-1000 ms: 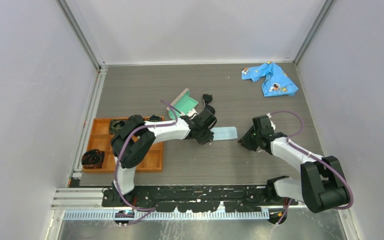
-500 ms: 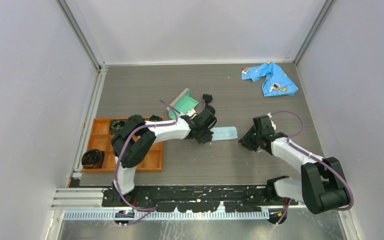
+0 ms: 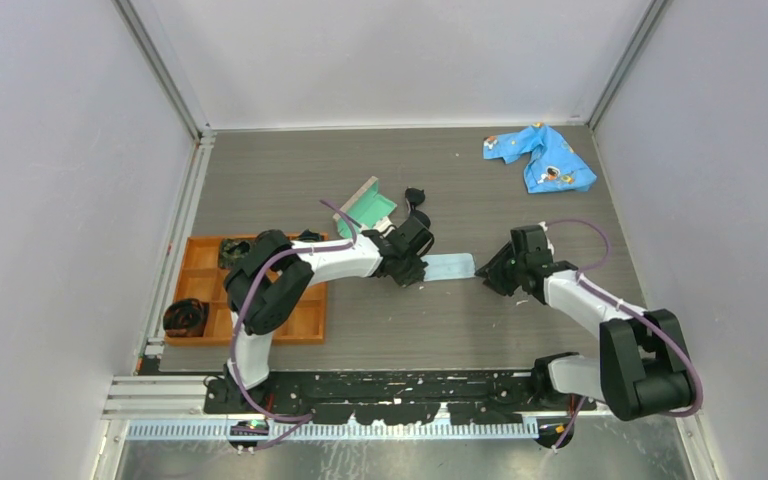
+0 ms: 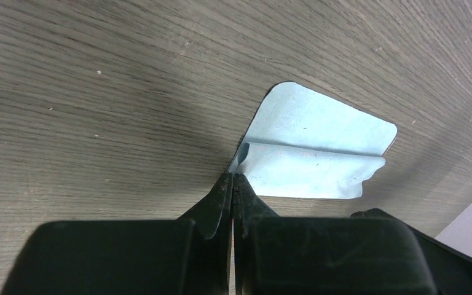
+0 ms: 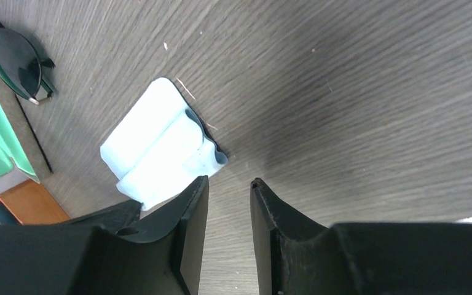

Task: Organize the sunglasses
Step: Adjust the glasses cleaning cloth at the center of the board.

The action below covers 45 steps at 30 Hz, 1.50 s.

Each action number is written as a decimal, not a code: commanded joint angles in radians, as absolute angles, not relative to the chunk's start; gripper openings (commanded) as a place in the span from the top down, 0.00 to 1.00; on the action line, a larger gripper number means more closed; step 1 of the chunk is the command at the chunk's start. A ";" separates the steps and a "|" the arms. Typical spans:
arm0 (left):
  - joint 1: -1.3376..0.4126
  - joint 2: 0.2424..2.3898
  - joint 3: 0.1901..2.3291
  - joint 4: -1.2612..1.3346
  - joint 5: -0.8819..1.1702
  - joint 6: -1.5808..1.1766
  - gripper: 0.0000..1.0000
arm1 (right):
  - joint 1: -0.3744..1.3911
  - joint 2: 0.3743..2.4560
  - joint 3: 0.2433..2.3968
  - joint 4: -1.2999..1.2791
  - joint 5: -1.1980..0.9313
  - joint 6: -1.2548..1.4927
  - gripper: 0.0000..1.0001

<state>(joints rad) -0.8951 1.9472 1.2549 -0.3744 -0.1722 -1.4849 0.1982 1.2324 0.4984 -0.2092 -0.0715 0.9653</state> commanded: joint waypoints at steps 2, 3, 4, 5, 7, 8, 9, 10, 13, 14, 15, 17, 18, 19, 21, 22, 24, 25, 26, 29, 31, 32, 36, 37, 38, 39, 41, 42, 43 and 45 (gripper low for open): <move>-0.888 1.989 1.255 -0.430 -0.212 -1.472 0.99 | 0.185 1.310 0.548 -0.116 -0.126 0.991 0.62; -0.888 1.990 1.255 -0.430 -0.210 -1.471 1.00 | 0.183 1.330 0.556 -0.113 -0.129 0.990 0.62; -0.888 1.990 1.255 -0.428 -0.210 -1.470 1.00 | 0.183 1.346 0.561 -0.104 -0.133 0.991 0.62; -0.888 1.989 1.256 -0.427 -0.210 -1.470 0.99 | 0.183 1.359 0.563 -0.097 -0.136 0.994 0.62; -0.888 1.989 1.257 -0.429 -0.209 -1.468 0.99 | 0.183 1.374 0.567 -0.087 -0.138 0.999 0.63; -0.888 1.989 1.258 -0.429 -0.209 -1.468 0.99 | 0.183 1.382 0.571 -0.087 -0.137 0.998 0.64; -0.887 1.990 1.259 -0.430 -0.207 -1.468 0.99 | 0.184 1.387 0.573 -0.084 -0.135 0.994 0.65; -0.887 1.991 1.259 -0.429 -0.204 -1.468 0.99 | 0.183 1.389 0.576 -0.083 -0.134 0.988 0.66; -0.885 1.991 1.261 -0.429 -0.198 -1.465 0.99 | 0.183 1.389 0.586 -0.104 -0.122 0.972 0.70; -0.885 1.990 1.260 -0.429 -0.198 -1.464 0.99 | 0.183 1.385 0.587 -0.112 -0.120 0.968 0.70; -0.885 1.990 1.259 -0.429 -0.198 -1.464 0.99 | 0.184 1.378 0.586 -0.122 -0.116 0.966 0.70; -0.884 1.987 1.255 -0.428 -0.196 -1.464 0.99 | 0.184 1.361 0.575 -0.131 -0.112 0.967 0.70; -0.884 1.987 1.254 -0.427 -0.196 -1.463 0.99 | 0.183 1.353 0.569 -0.135 -0.107 0.967 0.70; -0.884 1.986 1.253 -0.426 -0.196 -1.463 0.99 | 0.183 1.346 0.561 -0.139 -0.101 0.967 0.70; -0.883 1.985 1.250 -0.424 -0.196 -1.462 0.99 | 0.183 1.339 0.552 -0.137 -0.095 0.968 0.70; -0.884 1.987 1.249 -0.423 -0.195 -1.462 0.99 | 0.184 1.341 0.550 -0.133 -0.092 0.968 0.70; -0.883 1.989 1.249 -0.420 -0.192 -1.461 1.00 | 0.184 1.358 0.549 -0.121 -0.090 0.965 0.73; -0.884 1.991 1.249 -0.420 -0.190 -1.460 0.99 | 0.183 1.368 0.551 -0.115 -0.089 0.964 0.73; -0.883 1.991 1.249 -0.420 -0.189 -1.461 0.99 | 0.183 1.380 0.554 -0.107 -0.091 0.962 0.74; -0.882 1.992 1.249 -0.423 -0.186 -1.460 1.00 | 0.183 1.411 0.558 -0.090 -0.103 0.962 0.77; -0.881 1.990 1.250 -0.423 -0.187 -1.461 1.00 | 0.183 1.412 0.558 -0.088 -0.107 0.964 0.79; -0.881 1.990 1.250 -0.423 -0.187 -1.458 1.00 | 0.183 1.411 0.556 -0.087 -0.108 0.965 0.79; -0.881 1.990 1.249 -0.425 -0.187 -1.457 0.99 | 0.183 1.399 0.555 -0.090 -0.106 0.963 0.89; -0.881 1.989 1.249 -0.425 -0.187 -1.457 0.99 | 0.183 1.394 0.555 -0.092 -0.105 0.962 0.92; -0.881 1.988 1.249 -0.426 -0.187 -1.456 0.99 | 0.183 1.388 0.559 -0.095 -0.103 0.961 0.96; -0.881 1.984 1.249 -0.429 -0.189 -1.454 0.99 | 0.183 1.381 0.564 -0.101 -0.100 0.958 0.99; -0.881 1.968 1.251 -0.433 -0.204 -1.441 0.99 | 0.183 1.363 0.580 -0.124 -0.094 0.949 1.00; -0.881 1.957 1.255 -0.437 -0.213 -1.433 1.00 | 0.182 1.352 0.589 -0.134 -0.094 0.941 1.00; -0.881 1.947 1.261 -0.443 -0.224 -1.424 1.00 | 0.183 1.342 0.602 -0.144 -0.092 0.936 1.00; -0.879 1.920 1.281 -0.461 -0.248 -1.398 1.00 | 0.184 1.321 0.632 -0.165 -0.093 0.919 0.99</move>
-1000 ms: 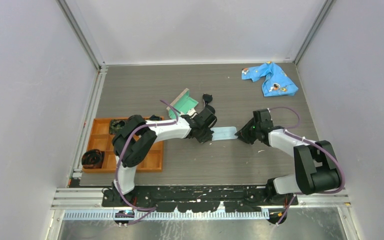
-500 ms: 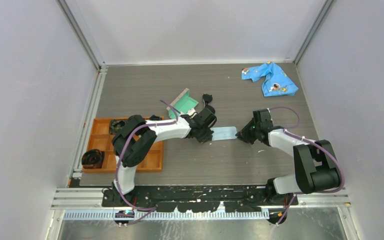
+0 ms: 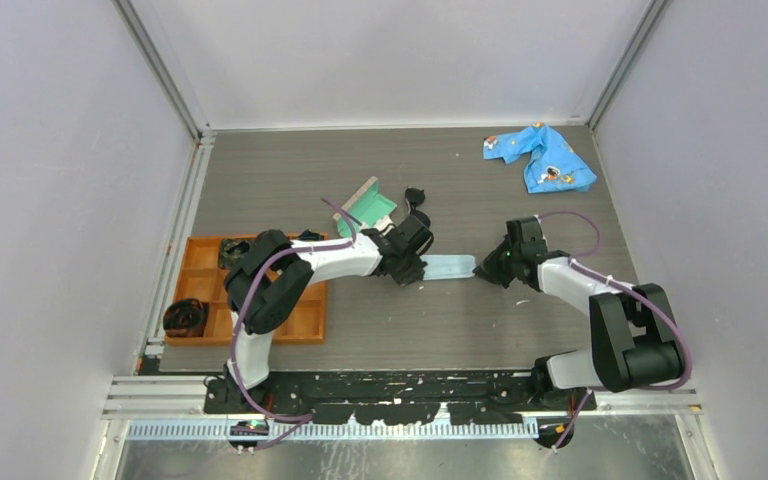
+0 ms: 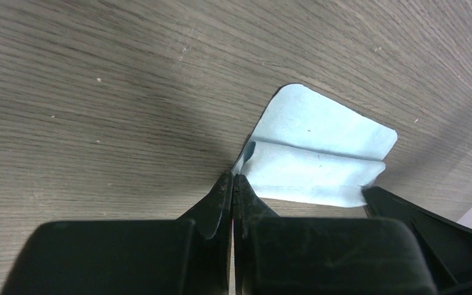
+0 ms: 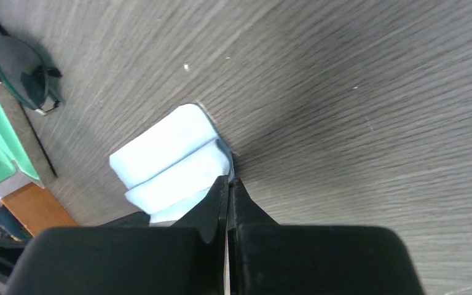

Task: Organize the sunglasses
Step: Adjust the glasses cleaning cloth at the center of the board.

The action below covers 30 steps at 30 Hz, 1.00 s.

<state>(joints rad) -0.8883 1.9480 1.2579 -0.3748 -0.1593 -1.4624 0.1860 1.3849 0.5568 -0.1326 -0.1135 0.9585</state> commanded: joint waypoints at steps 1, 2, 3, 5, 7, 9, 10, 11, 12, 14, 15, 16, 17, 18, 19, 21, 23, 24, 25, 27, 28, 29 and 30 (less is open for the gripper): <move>-0.878 1.908 1.294 -0.469 -0.260 -1.390 1.00 | 0.182 1.310 0.650 -0.173 -0.092 0.914 1.00; -0.875 1.895 1.306 -0.475 -0.271 -1.371 0.99 | 0.183 1.302 0.666 -0.183 -0.088 0.908 1.00; -0.872 1.885 1.321 -0.479 -0.280 -1.355 0.99 | 0.181 1.294 0.689 -0.193 -0.082 0.900 0.99; -0.856 1.869 1.355 -0.488 -0.278 -1.323 0.99 | 0.178 1.286 0.750 -0.225 -0.067 0.880 0.99; -0.839 1.853 1.385 -0.494 -0.264 -1.293 0.99 | 0.171 1.279 0.795 -0.240 -0.069 0.868 0.99; -0.826 1.836 1.399 -0.494 -0.256 -1.269 1.00 | 0.171 1.271 0.818 -0.255 -0.075 0.866 0.99; -0.823 1.821 1.397 -0.491 -0.253 -1.263 1.00 | 0.172 1.268 0.819 -0.258 -0.078 0.866 1.00; -0.821 1.814 1.390 -0.485 -0.248 -1.260 1.00 | 0.171 1.263 0.815 -0.260 -0.084 0.867 0.99; -0.821 1.807 1.381 -0.475 -0.242 -1.259 0.99 | 0.171 1.259 0.806 -0.259 -0.087 0.872 0.99; -0.821 1.807 1.356 -0.441 -0.213 -1.263 0.99 | 0.171 1.257 0.778 -0.254 -0.087 0.876 1.00; -0.821 1.815 1.347 -0.423 -0.192 -1.264 0.99 | 0.172 1.256 0.765 -0.251 -0.086 0.879 1.00; -0.821 1.827 1.347 -0.413 -0.171 -1.263 0.99 | 0.172 1.256 0.753 -0.250 -0.084 0.876 0.99; -0.821 1.842 1.352 -0.412 -0.154 -1.256 1.00 | 0.171 1.254 0.735 -0.254 -0.074 0.872 1.00; -0.821 1.857 1.358 -0.414 -0.136 -1.251 1.00 | 0.169 1.253 0.727 -0.260 -0.064 0.867 0.99; -0.821 1.871 1.366 -0.417 -0.120 -1.241 1.00 | 0.168 1.249 0.714 -0.265 -0.056 0.862 1.00; -0.824 1.893 1.376 -0.414 -0.089 -1.226 1.00 | 0.163 1.238 0.689 -0.273 -0.046 0.858 1.00; -0.833 1.912 1.387 -0.404 -0.063 -1.205 0.99 | 0.158 1.225 0.667 -0.278 -0.040 0.854 1.00; -0.838 1.925 1.395 -0.404 -0.053 -1.196 0.99 | 0.156 1.219 0.653 -0.282 -0.034 0.851 0.99; -0.844 1.931 1.402 -0.405 -0.045 -1.185 1.00 | 0.156 1.213 0.647 -0.287 -0.031 0.846 1.00; -0.855 1.950 1.415 -0.411 -0.032 -1.168 1.00 | 0.153 1.201 0.622 -0.298 -0.011 0.837 0.99; -0.860 1.960 1.421 -0.416 -0.027 -1.161 0.99 | 0.152 1.194 0.610 -0.303 -0.005 0.832 1.00; -0.864 1.969 1.429 -0.422 -0.018 -1.157 0.99 | 0.151 1.188 0.598 -0.307 -0.003 0.827 1.00; -0.868 1.978 1.433 -0.426 -0.011 -1.150 0.97 | 0.149 1.181 0.586 -0.311 0.015 0.822 0.99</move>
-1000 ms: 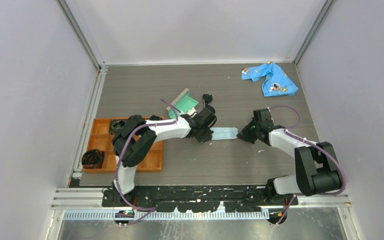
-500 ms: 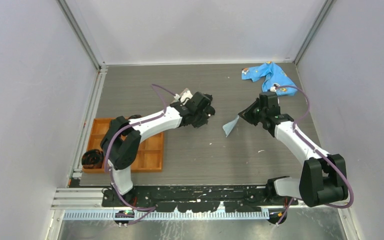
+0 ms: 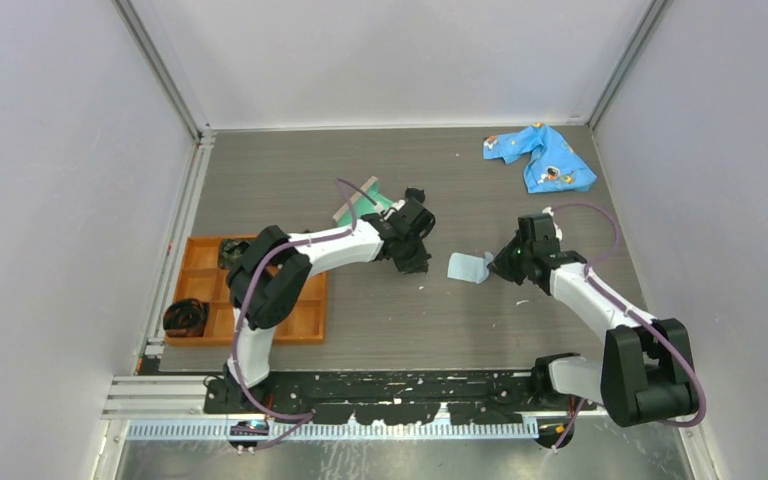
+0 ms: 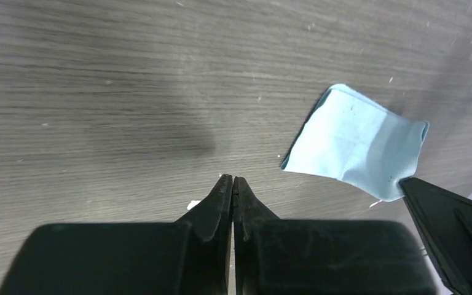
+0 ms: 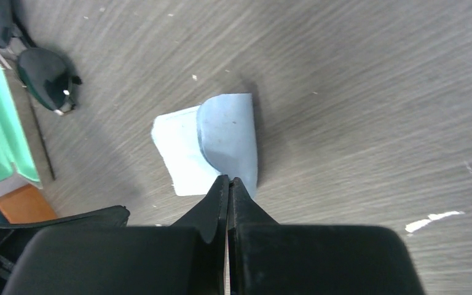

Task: Organize the sunglasses
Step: Adjust the glasses cleaning cloth at the center of the board.

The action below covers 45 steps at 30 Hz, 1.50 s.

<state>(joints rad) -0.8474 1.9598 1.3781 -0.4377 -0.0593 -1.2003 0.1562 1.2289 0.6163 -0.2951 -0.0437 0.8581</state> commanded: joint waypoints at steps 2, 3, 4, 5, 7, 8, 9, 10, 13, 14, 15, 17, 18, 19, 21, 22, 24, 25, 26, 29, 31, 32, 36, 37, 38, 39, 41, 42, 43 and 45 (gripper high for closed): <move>-0.873 1.990 1.437 -0.425 -0.005 -1.140 0.91 | 0.147 1.163 0.562 -0.324 0.046 0.814 0.99; -0.876 1.995 1.438 -0.425 -0.005 -1.134 0.89 | 0.146 1.154 0.552 -0.329 0.055 0.812 0.99; -0.878 2.000 1.441 -0.426 -0.005 -1.129 0.88 | 0.143 1.149 0.542 -0.334 0.065 0.811 1.00; -0.882 2.004 1.444 -0.425 -0.005 -1.123 0.85 | 0.142 1.136 0.532 -0.341 0.073 0.808 1.00; -0.886 2.012 1.448 -0.428 -0.005 -1.116 0.84 | 0.136 1.121 0.523 -0.367 0.100 0.805 0.95; -0.889 2.016 1.450 -0.429 -0.005 -1.111 0.84 | 0.135 1.106 0.519 -0.381 0.122 0.803 0.90; -0.891 2.019 1.454 -0.431 -0.005 -1.104 0.83 | 0.131 1.092 0.516 -0.397 0.131 0.800 0.84; -0.895 2.022 1.462 -0.439 -0.005 -1.099 0.83 | 0.126 1.072 0.512 -0.414 0.160 0.799 0.77; -0.904 2.041 1.492 -0.460 -0.005 -1.070 0.79 | 0.118 1.012 0.506 -0.452 0.196 0.795 0.60; -0.909 2.048 1.506 -0.467 -0.005 -1.059 0.78 | 0.115 0.998 0.510 -0.470 0.203 0.793 0.59; -0.912 2.057 1.522 -0.479 -0.009 -1.049 0.77 | 0.115 0.989 0.513 -0.482 0.207 0.787 0.59; -0.915 2.074 1.551 -0.492 -0.016 -1.027 0.75 | 0.116 0.973 0.518 -0.497 0.205 0.782 0.60; -0.917 2.086 1.564 -0.492 -0.020 -1.013 0.74 | 0.117 0.968 0.520 -0.498 0.198 0.781 0.63; -0.917 2.098 1.578 -0.493 -0.021 -0.998 0.74 | 0.117 0.964 0.521 -0.496 0.193 0.781 0.66; -0.919 2.126 1.611 -0.496 -0.023 -0.935 0.74 | 0.115 0.966 0.525 -0.490 0.180 0.783 0.71; -0.920 2.138 1.636 -0.500 -0.026 -0.909 0.73 | 0.116 0.968 0.529 -0.490 0.175 0.785 0.73; -0.922 2.164 1.672 -0.520 -0.030 -0.859 0.73 | 0.116 0.976 0.533 -0.484 0.164 0.784 0.75; -0.922 2.176 1.689 -0.541 -0.033 -0.844 0.73 | 0.116 0.981 0.532 -0.479 0.158 0.785 0.76; -0.922 2.188 1.701 -0.556 -0.033 -0.830 0.74 | 0.115 0.986 0.532 -0.475 0.155 0.784 0.77; -0.922 2.201 1.711 -0.555 -0.025 -0.813 0.74 | 0.115 0.995 0.529 -0.468 0.146 0.787 0.77; -0.922 2.216 1.719 -0.545 -0.007 -0.810 0.75 | 0.116 0.997 0.527 -0.463 0.144 0.788 0.77; -0.922 2.225 1.729 -0.547 -0.005 -0.810 0.75 | 0.116 0.997 0.526 -0.461 0.143 0.789 0.77; -0.922 2.283 1.781 -0.548 0.086 -0.805 0.76 | 0.116 1.007 0.527 -0.457 0.138 0.792 0.77; -0.922 2.305 1.806 -0.561 0.096 -0.807 0.79 | 0.116 1.008 0.528 -0.454 0.138 0.793 0.77; -0.923 2.326 1.837 -0.585 0.104 -0.808 0.81 | 0.115 1.008 0.528 -0.455 0.138 0.792 0.77; -0.923 2.343 1.863 -0.607 0.109 -0.810 0.83 | 0.115 1.005 0.529 -0.456 0.138 0.792 0.77; -0.924 2.351 1.876 -0.618 0.111 -0.819 0.88 | 0.116 0.998 0.529 -0.459 0.142 0.791 0.77; -0.925 2.347 1.869 -0.616 0.102 -0.824 0.90 | 0.115 0.996 0.529 -0.462 0.145 0.791 0.77; -0.925 2.339 1.859 -0.608 0.092 -0.828 0.93 | 0.116 0.994 0.530 -0.466 0.147 0.789 0.77; -0.924 2.323 1.841 -0.602 0.068 -0.831 0.99 | 0.115 0.989 0.531 -0.469 0.148 0.786 0.77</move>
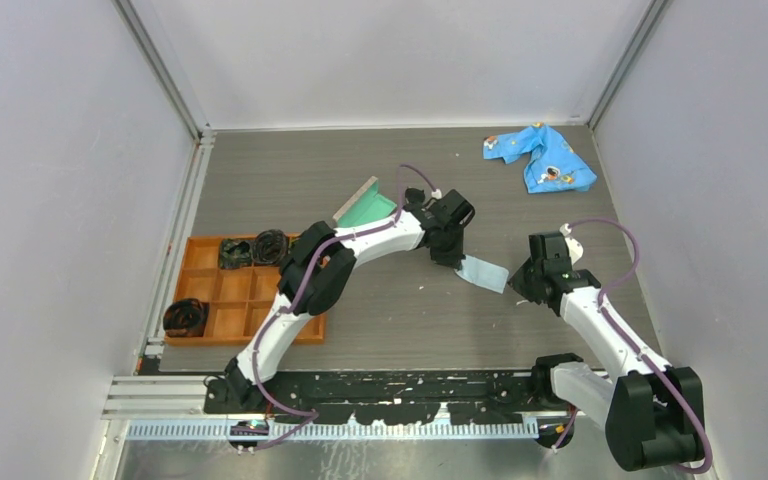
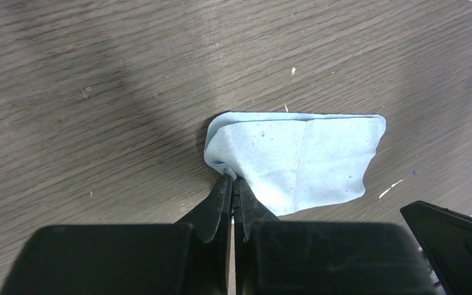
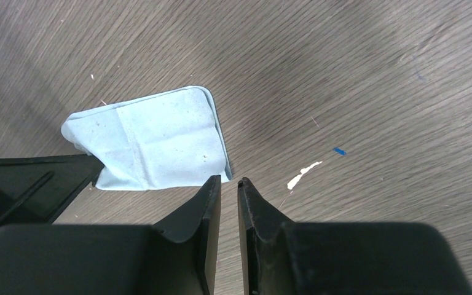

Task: Organize the sunglasses
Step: Adjust the glasses cleaning cloth at the center of the board.

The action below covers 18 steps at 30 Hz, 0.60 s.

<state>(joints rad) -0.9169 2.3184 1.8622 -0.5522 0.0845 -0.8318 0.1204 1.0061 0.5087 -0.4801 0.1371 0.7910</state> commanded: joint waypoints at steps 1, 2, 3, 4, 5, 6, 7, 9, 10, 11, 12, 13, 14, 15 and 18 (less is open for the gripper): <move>-0.924 2.314 1.835 -0.605 0.058 -0.831 0.99 | 0.115 0.987 0.532 -0.470 0.149 0.787 0.77; -0.925 2.309 1.831 -0.608 0.052 -0.831 0.99 | 0.115 0.987 0.532 -0.469 0.148 0.787 0.77; -0.925 2.304 1.826 -0.613 0.044 -0.833 0.99 | 0.116 0.986 0.533 -0.471 0.146 0.786 0.77; -0.925 2.295 1.820 -0.618 0.038 -0.834 1.00 | 0.116 0.986 0.534 -0.471 0.146 0.786 0.77; -0.925 2.285 1.809 -0.621 0.029 -0.835 1.00 | 0.116 0.986 0.534 -0.470 0.146 0.785 0.77; -0.925 2.274 1.797 -0.625 0.014 -0.837 1.00 | 0.115 0.986 0.534 -0.471 0.145 0.783 0.77; -0.926 2.261 1.782 -0.629 0.007 -0.839 1.00 | 0.115 0.987 0.534 -0.471 0.142 0.782 0.77; -0.927 2.228 1.738 -0.633 -0.041 -0.846 0.99 | 0.116 0.986 0.536 -0.481 0.141 0.769 0.78; -0.927 2.210 1.713 -0.630 -0.053 -0.849 1.00 | 0.115 0.983 0.536 -0.484 0.141 0.763 0.78; -0.926 2.194 1.690 -0.626 -0.058 -0.852 1.00 | 0.116 0.980 0.535 -0.486 0.141 0.755 0.77; -0.926 2.179 1.669 -0.620 -0.056 -0.858 1.00 | 0.116 0.979 0.534 -0.487 0.141 0.748 0.77; -0.927 2.169 1.653 -0.616 -0.049 -0.860 1.00 | 0.116 0.980 0.534 -0.488 0.140 0.745 0.77; -0.928 2.163 1.640 -0.612 -0.043 -0.861 0.99 | 0.115 0.984 0.534 -0.486 0.138 0.744 0.77; -0.928 2.163 1.639 -0.612 -0.039 -0.862 0.99 | 0.116 0.987 0.532 -0.481 0.133 0.744 0.77; -0.932 2.177 1.664 -0.632 -0.027 -0.851 0.91 | 0.116 1.003 0.536 -0.467 0.119 0.748 0.77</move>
<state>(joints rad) -0.9245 2.1860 1.6665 -0.5571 0.0006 -0.8608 0.1204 0.9993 0.5087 -0.4881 0.1322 0.7616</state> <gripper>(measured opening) 0.032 0.228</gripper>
